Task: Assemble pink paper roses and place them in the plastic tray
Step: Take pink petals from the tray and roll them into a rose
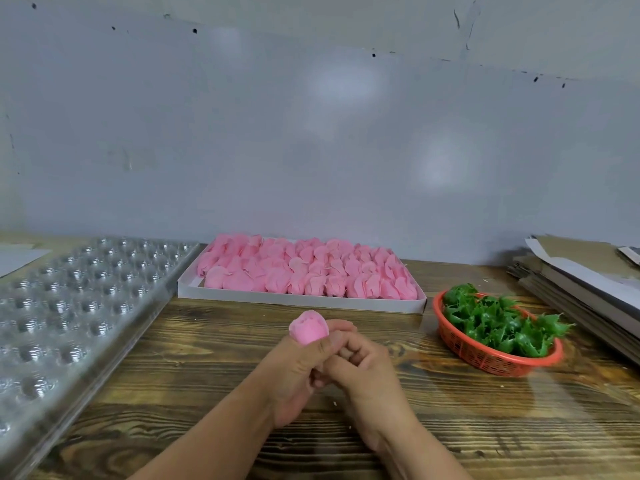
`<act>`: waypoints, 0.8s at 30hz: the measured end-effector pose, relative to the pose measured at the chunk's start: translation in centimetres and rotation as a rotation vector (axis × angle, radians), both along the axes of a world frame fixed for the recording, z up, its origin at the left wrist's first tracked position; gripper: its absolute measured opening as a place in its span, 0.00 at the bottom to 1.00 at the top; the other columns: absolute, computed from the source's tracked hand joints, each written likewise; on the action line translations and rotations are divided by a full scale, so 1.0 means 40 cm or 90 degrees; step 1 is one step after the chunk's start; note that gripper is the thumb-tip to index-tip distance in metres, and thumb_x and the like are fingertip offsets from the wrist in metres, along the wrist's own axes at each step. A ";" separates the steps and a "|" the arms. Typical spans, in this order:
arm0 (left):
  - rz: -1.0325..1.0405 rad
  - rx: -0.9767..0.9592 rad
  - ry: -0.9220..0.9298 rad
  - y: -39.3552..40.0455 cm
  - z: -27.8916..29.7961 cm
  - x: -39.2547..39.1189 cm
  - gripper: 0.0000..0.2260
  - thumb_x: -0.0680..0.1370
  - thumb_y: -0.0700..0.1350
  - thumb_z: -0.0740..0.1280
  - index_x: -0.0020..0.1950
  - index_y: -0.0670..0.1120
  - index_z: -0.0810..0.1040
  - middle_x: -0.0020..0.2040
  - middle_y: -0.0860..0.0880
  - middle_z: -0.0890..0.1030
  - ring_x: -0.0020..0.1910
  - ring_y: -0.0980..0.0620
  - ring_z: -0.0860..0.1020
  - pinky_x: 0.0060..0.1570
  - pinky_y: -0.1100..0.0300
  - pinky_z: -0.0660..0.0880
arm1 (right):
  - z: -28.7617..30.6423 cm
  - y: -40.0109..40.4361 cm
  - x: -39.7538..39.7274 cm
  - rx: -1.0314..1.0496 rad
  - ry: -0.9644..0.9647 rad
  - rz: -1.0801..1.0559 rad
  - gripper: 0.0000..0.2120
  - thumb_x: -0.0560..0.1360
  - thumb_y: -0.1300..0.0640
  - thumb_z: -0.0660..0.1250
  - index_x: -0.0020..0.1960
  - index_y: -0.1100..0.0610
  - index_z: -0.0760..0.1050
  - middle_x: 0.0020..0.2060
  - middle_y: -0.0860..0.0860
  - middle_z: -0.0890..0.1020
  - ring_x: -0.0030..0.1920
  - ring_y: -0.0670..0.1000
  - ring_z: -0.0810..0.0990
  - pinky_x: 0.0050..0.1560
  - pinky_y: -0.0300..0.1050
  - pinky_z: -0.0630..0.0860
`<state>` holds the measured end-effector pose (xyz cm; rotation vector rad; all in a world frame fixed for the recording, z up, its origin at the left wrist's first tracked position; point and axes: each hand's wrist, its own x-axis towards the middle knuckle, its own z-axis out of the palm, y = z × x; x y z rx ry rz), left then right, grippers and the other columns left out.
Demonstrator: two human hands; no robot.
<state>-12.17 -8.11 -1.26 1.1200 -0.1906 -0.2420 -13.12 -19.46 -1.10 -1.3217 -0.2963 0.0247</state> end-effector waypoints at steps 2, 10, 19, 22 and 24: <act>-0.017 0.015 -0.021 0.005 0.003 -0.001 0.32 0.53 0.55 0.83 0.51 0.41 0.83 0.46 0.41 0.78 0.34 0.54 0.70 0.27 0.66 0.65 | 0.002 -0.002 0.001 0.080 0.073 0.068 0.14 0.71 0.75 0.63 0.36 0.61 0.82 0.26 0.57 0.76 0.26 0.50 0.74 0.29 0.40 0.75; 0.016 -0.006 0.056 -0.008 -0.001 0.002 0.26 0.59 0.56 0.79 0.50 0.40 0.84 0.37 0.44 0.78 0.26 0.57 0.70 0.24 0.65 0.65 | -0.003 -0.006 0.002 0.120 0.156 0.126 0.08 0.71 0.72 0.61 0.47 0.68 0.77 0.29 0.58 0.77 0.27 0.50 0.77 0.30 0.40 0.78; 0.115 0.002 0.059 -0.022 -0.002 0.000 0.17 0.65 0.51 0.72 0.47 0.40 0.84 0.41 0.41 0.83 0.39 0.47 0.81 0.40 0.57 0.78 | -0.021 0.010 0.004 -0.167 -0.088 -0.069 0.13 0.67 0.68 0.67 0.44 0.53 0.82 0.30 0.58 0.74 0.34 0.52 0.70 0.35 0.46 0.68; 0.084 0.039 0.042 -0.018 0.007 -0.008 0.18 0.65 0.51 0.72 0.49 0.41 0.83 0.35 0.45 0.79 0.30 0.53 0.74 0.28 0.62 0.67 | -0.013 0.005 -0.001 -0.095 -0.017 -0.026 0.09 0.70 0.72 0.67 0.43 0.60 0.82 0.26 0.55 0.76 0.27 0.50 0.73 0.30 0.40 0.73; 0.054 0.048 0.036 -0.011 0.009 -0.007 0.18 0.67 0.50 0.70 0.52 0.40 0.81 0.29 0.48 0.76 0.22 0.57 0.68 0.21 0.66 0.60 | -0.006 0.004 -0.002 -0.058 0.040 0.008 0.07 0.70 0.72 0.66 0.40 0.63 0.81 0.26 0.56 0.78 0.25 0.49 0.75 0.29 0.40 0.74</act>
